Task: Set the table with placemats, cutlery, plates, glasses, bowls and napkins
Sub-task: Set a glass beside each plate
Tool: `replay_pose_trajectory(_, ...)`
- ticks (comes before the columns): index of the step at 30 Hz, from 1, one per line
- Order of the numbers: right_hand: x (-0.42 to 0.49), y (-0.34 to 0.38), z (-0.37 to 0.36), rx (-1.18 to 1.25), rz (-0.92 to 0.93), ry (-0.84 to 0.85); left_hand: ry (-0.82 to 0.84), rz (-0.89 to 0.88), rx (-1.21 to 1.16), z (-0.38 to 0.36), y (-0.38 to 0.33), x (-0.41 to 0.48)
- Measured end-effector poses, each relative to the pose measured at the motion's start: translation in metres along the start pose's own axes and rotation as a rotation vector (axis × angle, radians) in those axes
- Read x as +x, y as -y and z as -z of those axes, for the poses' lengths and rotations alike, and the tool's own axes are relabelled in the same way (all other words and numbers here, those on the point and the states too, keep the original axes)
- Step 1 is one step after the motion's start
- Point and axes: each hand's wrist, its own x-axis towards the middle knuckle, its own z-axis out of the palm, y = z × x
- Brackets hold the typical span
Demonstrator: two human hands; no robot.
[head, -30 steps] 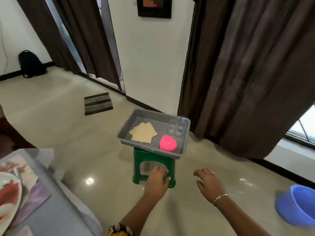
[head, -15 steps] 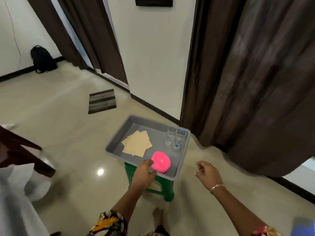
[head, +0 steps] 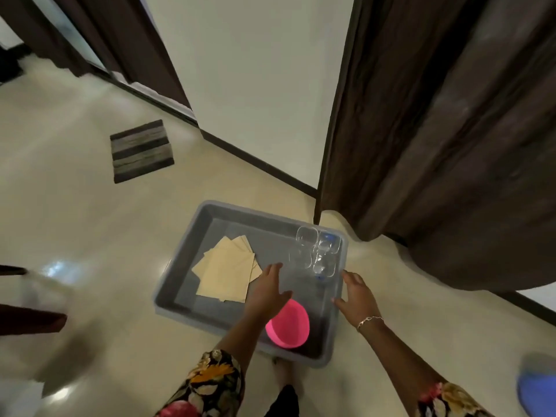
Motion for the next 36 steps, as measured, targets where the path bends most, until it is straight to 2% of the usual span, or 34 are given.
replay_pose_trajectory(7, 0.062, 0.002, -0.022, 0.005, -0.103, -0.014, 0.096, -0.033, 0.042, -0.009, 0.003, 0.082)
replay_pose_trajectory(14, 0.079, 0.0, -0.041, -0.035, -0.147, 0.016, 0.21, -0.082, 0.088, -0.026, 0.007, 0.109)
replay_pose_trajectory(19, 0.085, -0.003, -0.047, 0.005, -0.147, -0.06, 0.171, -0.064, 0.056, -0.034, 0.011, 0.111)
replay_pose_trajectory(29, 0.095, -0.013, -0.055, -0.169, -0.087, -0.016, 0.179, -0.161, 0.171, -0.046, 0.024, 0.12)
replay_pose_trajectory(33, 0.094, -0.019, -0.064, -0.2, -0.029, 0.03, 0.182, -0.14, 0.086, -0.054, 0.031, 0.121)
replay_pose_trajectory(36, 0.094, -0.025, -0.067, -0.09, -0.038, 0.008, 0.185, -0.11, 0.005, -0.056, 0.037, 0.119)
